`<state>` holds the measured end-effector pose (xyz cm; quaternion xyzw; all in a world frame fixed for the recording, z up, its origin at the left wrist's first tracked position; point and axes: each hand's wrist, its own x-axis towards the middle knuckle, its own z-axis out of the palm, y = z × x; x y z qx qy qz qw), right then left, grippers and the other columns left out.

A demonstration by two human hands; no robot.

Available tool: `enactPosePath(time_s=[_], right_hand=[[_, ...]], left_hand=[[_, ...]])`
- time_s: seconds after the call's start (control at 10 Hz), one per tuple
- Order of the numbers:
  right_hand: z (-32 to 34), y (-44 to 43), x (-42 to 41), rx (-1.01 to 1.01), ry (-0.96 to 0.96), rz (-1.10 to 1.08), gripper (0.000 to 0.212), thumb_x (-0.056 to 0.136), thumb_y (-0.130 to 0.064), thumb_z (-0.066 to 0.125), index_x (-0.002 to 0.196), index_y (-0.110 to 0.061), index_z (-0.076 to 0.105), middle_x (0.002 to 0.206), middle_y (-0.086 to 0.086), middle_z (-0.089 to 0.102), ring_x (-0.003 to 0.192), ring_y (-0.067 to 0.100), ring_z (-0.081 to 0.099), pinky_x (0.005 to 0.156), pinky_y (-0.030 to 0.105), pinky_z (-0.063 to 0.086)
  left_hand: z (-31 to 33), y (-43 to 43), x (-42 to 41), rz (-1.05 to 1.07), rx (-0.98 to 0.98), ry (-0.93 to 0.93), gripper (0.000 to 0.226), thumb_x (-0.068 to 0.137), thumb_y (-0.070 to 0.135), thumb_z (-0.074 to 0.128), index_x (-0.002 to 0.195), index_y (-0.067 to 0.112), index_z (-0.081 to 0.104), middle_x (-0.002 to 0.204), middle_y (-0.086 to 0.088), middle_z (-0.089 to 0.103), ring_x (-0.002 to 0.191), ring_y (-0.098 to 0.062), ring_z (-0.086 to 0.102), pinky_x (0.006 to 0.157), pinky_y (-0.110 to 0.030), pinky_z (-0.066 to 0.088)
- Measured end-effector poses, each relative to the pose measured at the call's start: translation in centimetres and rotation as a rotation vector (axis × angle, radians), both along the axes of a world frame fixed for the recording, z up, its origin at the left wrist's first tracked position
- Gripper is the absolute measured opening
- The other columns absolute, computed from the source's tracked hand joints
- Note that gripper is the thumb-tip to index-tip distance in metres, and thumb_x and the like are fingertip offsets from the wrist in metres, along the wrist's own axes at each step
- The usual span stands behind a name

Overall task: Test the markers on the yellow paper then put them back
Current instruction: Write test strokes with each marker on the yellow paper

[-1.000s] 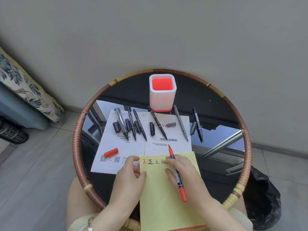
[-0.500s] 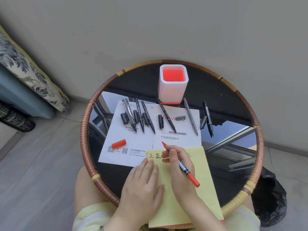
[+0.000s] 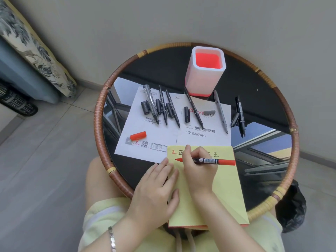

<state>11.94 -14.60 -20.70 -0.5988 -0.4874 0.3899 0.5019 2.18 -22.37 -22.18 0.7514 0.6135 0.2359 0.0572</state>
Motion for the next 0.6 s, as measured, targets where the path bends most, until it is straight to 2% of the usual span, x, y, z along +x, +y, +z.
enactPosePath(time_s=[0.2, 0.3, 0.6], right_hand=[[0.05, -0.01, -0.1, 0.005, -0.046, 0.029, 0.052, 0.081, 0.003, 0.061, 0.044, -0.02, 0.032, 0.035, -0.012, 0.042, 0.039, -0.003, 0.046, 0.046, 0.009, 0.032], [-0.11, 0.03, -0.05, -0.011, -0.058, 0.043, 0.051, 0.081, -0.001, 0.062, 0.044, -0.02, 0.032, 0.036, -0.012, 0.042, 0.041, 0.002, 0.043, 0.048, 0.011, 0.032], [-0.11, -0.04, -0.14, -0.028, -0.071, 0.071, 0.049, 0.081, -0.003, 0.062, 0.045, -0.02, 0.033, 0.038, -0.011, 0.044, 0.041, 0.003, 0.041, 0.047, 0.012, 0.031]], left_hand=[[-0.12, 0.0, 0.04, -0.008, 0.01, 0.046, 0.04, 0.077, 0.025, 0.052, 0.106, 0.005, 0.07, 0.114, -0.006, 0.067, 0.118, -0.026, 0.056, 0.097, -0.038, 0.04], [-0.09, -0.01, 0.08, -0.003, 0.008, 0.042, 0.04, 0.077, 0.025, 0.052, 0.106, 0.005, 0.07, 0.113, -0.006, 0.067, 0.117, -0.026, 0.057, 0.097, -0.038, 0.04], [-0.02, -0.05, 0.13, 0.013, 0.0, 0.005, 0.038, 0.077, 0.024, 0.053, 0.106, 0.007, 0.07, 0.114, -0.004, 0.068, 0.119, -0.024, 0.055, 0.098, -0.038, 0.041]])
